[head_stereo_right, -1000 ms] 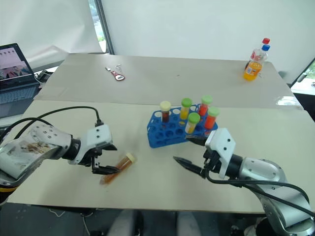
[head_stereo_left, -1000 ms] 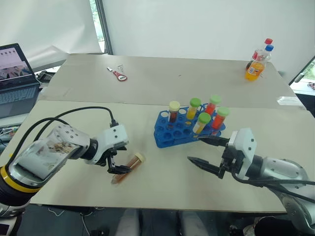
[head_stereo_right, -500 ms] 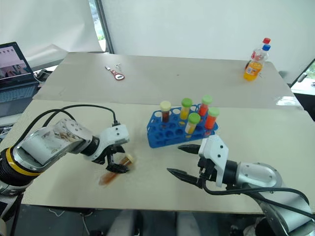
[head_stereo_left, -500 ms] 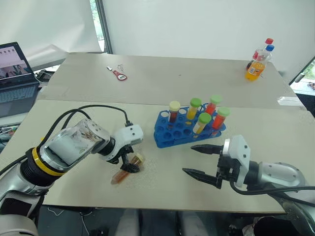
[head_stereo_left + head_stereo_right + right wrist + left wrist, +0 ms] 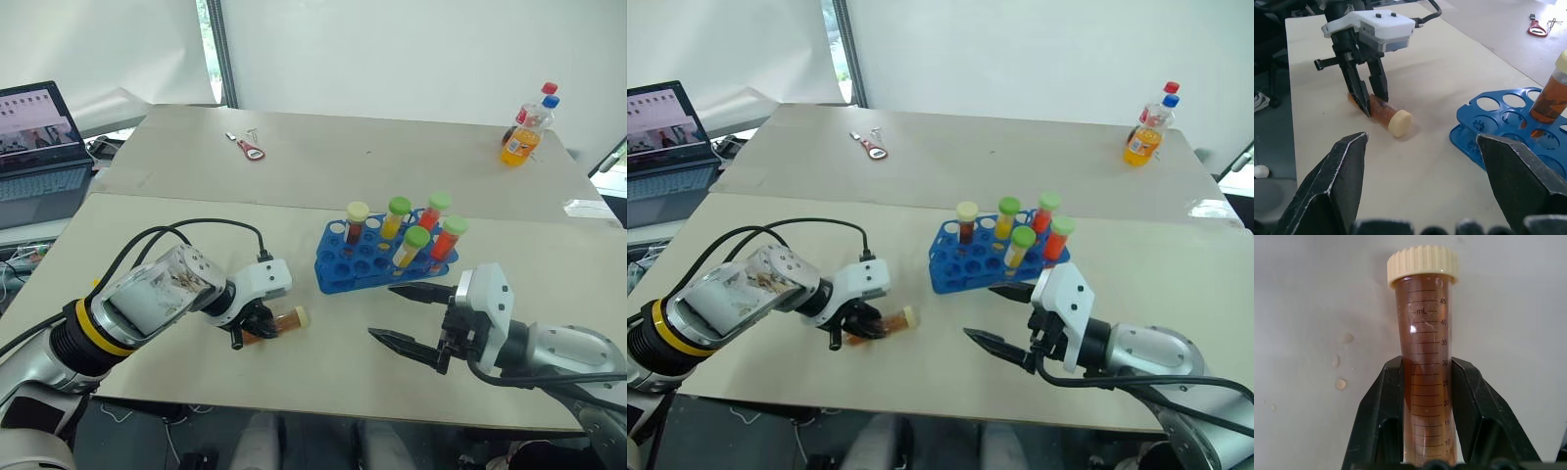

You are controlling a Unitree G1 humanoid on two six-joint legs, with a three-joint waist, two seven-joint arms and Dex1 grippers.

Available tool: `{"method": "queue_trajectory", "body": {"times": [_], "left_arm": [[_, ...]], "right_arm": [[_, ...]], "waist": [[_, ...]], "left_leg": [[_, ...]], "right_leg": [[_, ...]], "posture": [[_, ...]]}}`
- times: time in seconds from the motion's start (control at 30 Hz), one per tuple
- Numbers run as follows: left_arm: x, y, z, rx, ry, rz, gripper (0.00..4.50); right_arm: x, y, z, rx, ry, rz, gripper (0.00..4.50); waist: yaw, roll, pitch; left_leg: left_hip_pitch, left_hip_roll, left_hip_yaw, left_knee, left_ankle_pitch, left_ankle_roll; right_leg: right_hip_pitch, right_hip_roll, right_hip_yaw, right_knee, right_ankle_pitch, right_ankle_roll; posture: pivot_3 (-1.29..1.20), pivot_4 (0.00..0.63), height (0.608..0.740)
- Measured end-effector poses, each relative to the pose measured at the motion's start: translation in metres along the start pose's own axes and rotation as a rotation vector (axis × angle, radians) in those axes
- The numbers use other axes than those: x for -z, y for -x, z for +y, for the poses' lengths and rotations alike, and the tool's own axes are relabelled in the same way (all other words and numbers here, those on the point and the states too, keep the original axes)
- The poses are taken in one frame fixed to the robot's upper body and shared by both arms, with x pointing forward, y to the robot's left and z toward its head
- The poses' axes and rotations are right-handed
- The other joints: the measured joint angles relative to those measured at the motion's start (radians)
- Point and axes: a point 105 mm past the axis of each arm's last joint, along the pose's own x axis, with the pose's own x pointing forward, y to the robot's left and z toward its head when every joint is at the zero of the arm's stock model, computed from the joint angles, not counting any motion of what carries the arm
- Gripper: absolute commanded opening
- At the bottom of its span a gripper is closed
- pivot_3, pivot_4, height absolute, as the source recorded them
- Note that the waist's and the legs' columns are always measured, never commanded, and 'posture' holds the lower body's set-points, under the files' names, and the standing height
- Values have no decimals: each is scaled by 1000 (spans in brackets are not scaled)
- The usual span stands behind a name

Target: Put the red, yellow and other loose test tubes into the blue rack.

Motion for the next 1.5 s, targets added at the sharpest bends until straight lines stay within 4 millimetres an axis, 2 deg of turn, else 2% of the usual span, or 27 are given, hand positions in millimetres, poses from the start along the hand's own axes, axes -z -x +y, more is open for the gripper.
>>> {"method": "queue_trajectory", "body": {"times": [0.13,0.27,0.3,0.33,0.43,0.53,0.7,0.93,1.17,1.3,1.5], "left_arm": [[-7,8,20,-59,11,-128,865],[-39,24,33,-68,27,-402,865],[-53,30,36,-77,44,-517,865],[-57,31,37,-78,45,-541,865],[-95,37,36,-82,62,-802,865],[-122,35,27,-92,11,-971,865],[-141,14,18,-85,-13,-1101,865],[-141,-13,28,-134,-13,-1119,864],[-139,-33,29,-111,-7,-1104,863],[-142,-38,23,-89,-28,-1103,863],[-138,-44,26,-99,-47,-1094,862]], "right_arm": [[-1,7,-4,8,17,21,3956],[2,13,-6,13,21,51,3956],[4,16,-7,21,18,61,3956],[4,16,-7,22,19,63,3956],[9,23,-9,44,26,94,3956],[12,26,-11,64,17,109,3956],[14,25,-8,123,3,101,3956],[18,25,0,200,-20,125,3956],[19,28,-8,321,-57,118,3956],[14,29,-8,343,-43,108,3956],[13,29,-6,349,-60,103,3956]], "waist": [[-2,0,0],[-1,-1,0],[-1,-1,0],[-2,-1,0],[-1,-1,0],[-8,-1,0],[-14,0,0],[-14,0,0],[-13,-1,0],[-14,0,0],[-13,-1,0]], "left_leg": [[0,0,-1,0,0,0],[-2,-1,-1,0,0,0],[-3,-1,-1,0,0,0],[-3,-2,-1,0,0,0],[-3,-3,-2,0,0,0],[-3,-3,-2,1,0,0],[-3,-3,-3,1,0,0],[-3,-4,-4,1,0,0],[-3,-4,-4,1,0,0],[-3,-4,-4,1,0,0],[-3,-4,-4,1,0,0]], "right_leg": [[0,0,0,0,0,0],[-1,-1,0,-1,0,0],[-1,-2,0,-1,0,1],[-1,-2,0,-1,0,1],[-1,-3,0,-1,0,1],[0,-3,0,-1,0,2],[-1,-3,0,0,0,1],[0,-3,0,0,0,2],[0,-3,0,-1,0,2],[0,-3,0,-1,0,2],[0,-3,0,-1,0,2]], "posture": [[0,150,671],[0,150,671],[0,150,671],[0,150,671],[0,150,671],[0,150,671],[0,150,671],[0,150,671],[0,150,671],[0,150,671],[0,150,671]]}}
